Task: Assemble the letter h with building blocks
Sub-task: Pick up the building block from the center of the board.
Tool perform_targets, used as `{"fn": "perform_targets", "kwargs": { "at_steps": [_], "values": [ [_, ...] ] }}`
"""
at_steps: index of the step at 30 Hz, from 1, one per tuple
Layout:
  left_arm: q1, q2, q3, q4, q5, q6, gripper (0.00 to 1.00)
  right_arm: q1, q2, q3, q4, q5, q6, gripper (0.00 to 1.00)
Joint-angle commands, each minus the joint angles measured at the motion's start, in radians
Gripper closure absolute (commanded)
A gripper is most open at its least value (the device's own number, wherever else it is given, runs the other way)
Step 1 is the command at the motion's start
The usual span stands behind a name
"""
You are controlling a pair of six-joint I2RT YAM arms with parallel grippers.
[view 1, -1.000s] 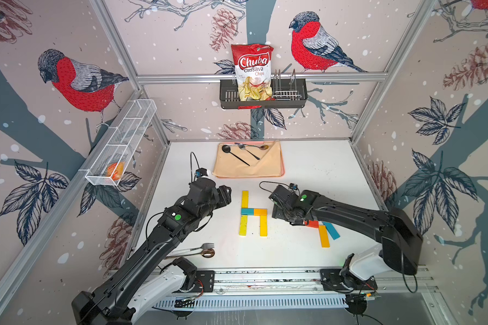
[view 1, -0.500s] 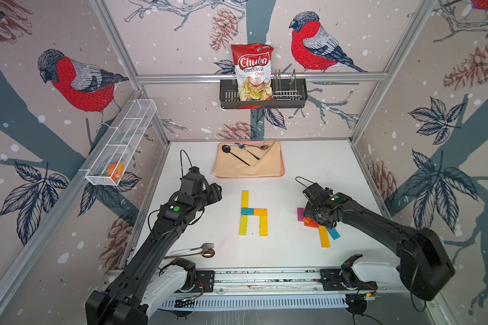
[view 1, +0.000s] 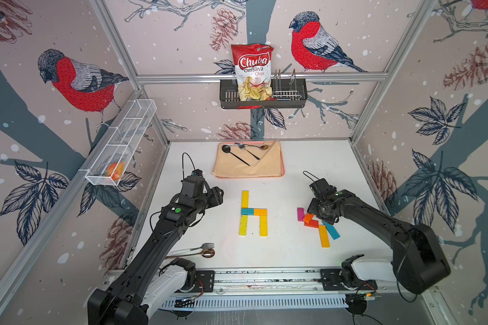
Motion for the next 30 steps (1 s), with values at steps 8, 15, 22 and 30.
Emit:
{"fn": "perform_targets", "kwargs": {
  "at_steps": [8,15,22,30],
  "values": [
    [0.004,-0.011,-0.034,0.04,0.016,0.021,0.36,0.026,0.134,0.07,0.017,-0.004,-0.015,0.4],
    [0.005,-0.014,-0.042,0.041,0.021,0.018,0.37,0.053,0.201,0.05,0.037,-0.002,0.01,0.52],
    [0.005,-0.023,-0.045,0.03,0.012,0.016,0.37,0.055,0.184,0.046,0.025,0.039,0.014,0.66],
    [0.004,-0.032,-0.052,0.031,0.003,-0.001,0.38,0.102,0.14,0.129,-0.065,0.143,-0.006,0.82]
  ]
}}
